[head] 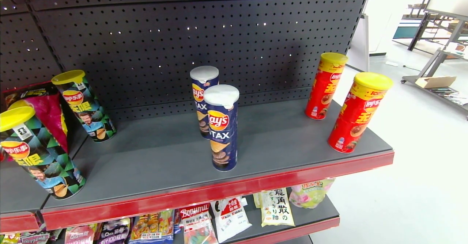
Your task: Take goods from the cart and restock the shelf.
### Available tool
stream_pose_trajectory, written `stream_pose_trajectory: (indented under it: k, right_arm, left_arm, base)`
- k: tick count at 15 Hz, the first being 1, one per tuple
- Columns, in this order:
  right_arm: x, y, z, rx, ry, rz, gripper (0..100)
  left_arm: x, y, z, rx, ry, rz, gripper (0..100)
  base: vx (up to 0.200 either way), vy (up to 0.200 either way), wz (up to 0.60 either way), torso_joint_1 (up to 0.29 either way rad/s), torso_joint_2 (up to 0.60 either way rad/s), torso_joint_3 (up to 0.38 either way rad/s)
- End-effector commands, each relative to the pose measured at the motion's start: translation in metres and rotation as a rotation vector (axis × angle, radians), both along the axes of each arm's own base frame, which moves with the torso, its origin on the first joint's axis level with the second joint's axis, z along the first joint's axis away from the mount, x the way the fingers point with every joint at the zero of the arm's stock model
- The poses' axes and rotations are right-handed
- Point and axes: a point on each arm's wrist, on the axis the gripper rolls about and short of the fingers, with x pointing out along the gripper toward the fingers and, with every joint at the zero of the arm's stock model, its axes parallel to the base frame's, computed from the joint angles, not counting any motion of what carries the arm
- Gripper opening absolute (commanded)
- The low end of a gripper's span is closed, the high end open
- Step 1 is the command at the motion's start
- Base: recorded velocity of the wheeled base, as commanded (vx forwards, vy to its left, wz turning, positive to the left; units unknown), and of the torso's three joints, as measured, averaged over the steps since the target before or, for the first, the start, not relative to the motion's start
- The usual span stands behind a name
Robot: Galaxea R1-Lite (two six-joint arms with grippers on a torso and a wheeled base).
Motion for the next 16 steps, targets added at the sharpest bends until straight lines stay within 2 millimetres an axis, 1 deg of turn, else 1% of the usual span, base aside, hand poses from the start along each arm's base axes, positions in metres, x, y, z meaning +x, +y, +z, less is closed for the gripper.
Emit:
stream_pose_trajectory:
  k: [1,8,16]
  right_arm:
    - [0.0001,0.0000,0.0000,0.000,0.001,0.001,100]
    - [0.0001,0.0000,0.0000,-0.003,0.001,0.000,100]
    - [0.0001,0.0000,0.0000,-0.002,0.001,0.001,100]
  left_arm:
    - [0.0003,0.0001,0.0001,-0.002,0.004,0.004,100]
    - [0.0003,0.0002,-0.0001,0.007,0.006,0.008,100]
    - [0.0003,0.0000,-0.0001,0.016,0.007,-0.001,100]
  base:
    - [0.000,0.000,0.00,0.000,0.00,0.000]
    - [0.000,0.000,0.00,0.000,0.00,0.000]
    - [0.000,0.000,0.60,0.006,0.00,0.001]
